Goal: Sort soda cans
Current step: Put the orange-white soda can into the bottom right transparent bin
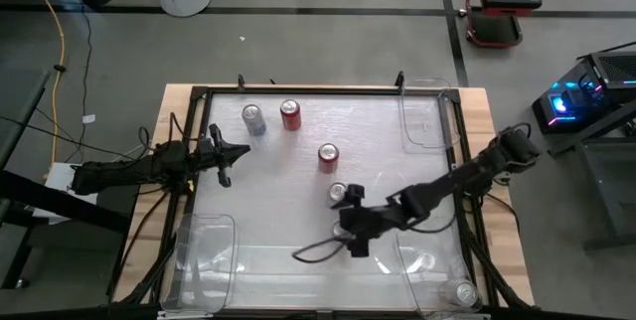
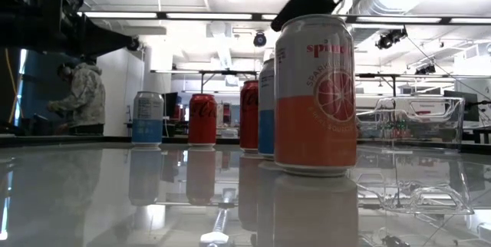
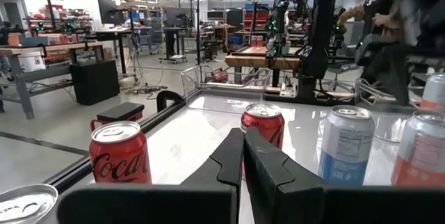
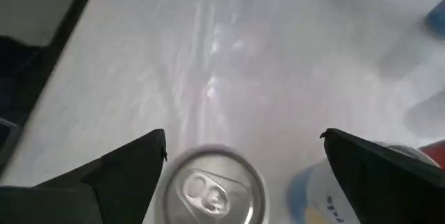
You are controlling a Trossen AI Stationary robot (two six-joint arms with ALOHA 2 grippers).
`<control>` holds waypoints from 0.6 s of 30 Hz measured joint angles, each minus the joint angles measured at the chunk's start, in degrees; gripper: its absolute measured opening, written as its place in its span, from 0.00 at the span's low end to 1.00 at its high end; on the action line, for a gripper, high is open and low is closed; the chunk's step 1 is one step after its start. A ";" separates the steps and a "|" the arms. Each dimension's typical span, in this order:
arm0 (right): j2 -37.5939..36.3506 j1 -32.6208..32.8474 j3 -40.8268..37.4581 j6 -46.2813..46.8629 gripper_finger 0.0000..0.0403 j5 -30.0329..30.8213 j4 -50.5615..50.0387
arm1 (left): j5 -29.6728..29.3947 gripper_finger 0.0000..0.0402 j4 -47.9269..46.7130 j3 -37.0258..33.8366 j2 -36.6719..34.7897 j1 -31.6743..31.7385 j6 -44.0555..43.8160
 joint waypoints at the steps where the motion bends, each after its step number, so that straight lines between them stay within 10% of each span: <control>1: 0.63 -0.45 2.20 0.71 0.96 -1.51 -3.00 | -0.01 0.01 -0.22 0.00 0.00 0.00 -0.01; 18: 12.70 -0.68 19.30 2.94 0.95 -7.01 -26.66 | 0.14 0.01 -1.26 0.00 0.00 0.00 -0.02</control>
